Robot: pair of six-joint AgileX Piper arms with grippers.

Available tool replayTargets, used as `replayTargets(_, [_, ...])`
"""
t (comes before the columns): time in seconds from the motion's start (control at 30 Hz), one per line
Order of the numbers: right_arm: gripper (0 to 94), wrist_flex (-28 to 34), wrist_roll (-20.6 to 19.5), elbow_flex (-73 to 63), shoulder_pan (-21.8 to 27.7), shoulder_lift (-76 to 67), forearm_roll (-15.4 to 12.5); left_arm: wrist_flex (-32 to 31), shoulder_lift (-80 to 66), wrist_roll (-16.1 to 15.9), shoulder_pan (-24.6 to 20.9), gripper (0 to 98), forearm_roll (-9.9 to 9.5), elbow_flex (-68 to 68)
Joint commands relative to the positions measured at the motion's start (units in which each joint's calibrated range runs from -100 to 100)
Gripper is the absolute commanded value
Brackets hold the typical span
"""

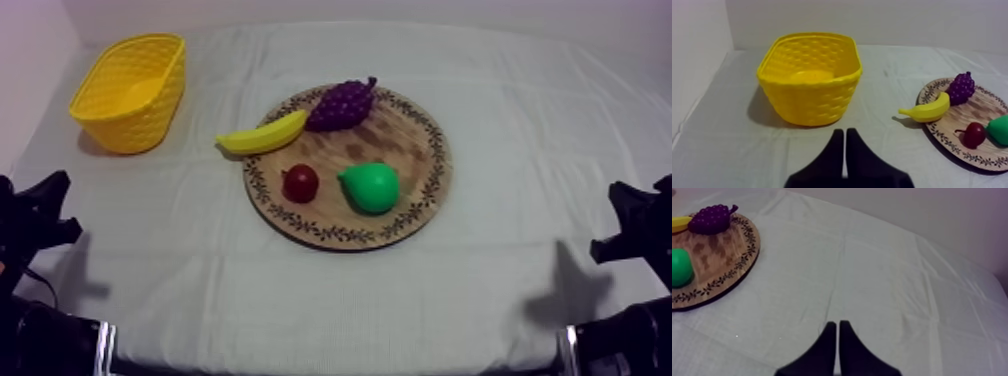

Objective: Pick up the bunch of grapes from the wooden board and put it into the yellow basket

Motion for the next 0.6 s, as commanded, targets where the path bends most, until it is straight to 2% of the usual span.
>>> replayTargets(0.0, [0.2,0.0,0.0,0.0,0.0,0.0,0.0,0.0,0.0,3.2,0.0,0.1,1.0,0.0])
replayTargets(0.2, [0.2,0.0,0.1,0.0,0.0,0.0,0.0,0.0,0.0,5.3,0.0,0.1,1.0,0.0])
replayTargets(0.57, [0.2,0.0,0.0,0.0,0.0,0.0,0.0,0.0,0.0,5.7,-1.5,0.1,1.0,0.0])
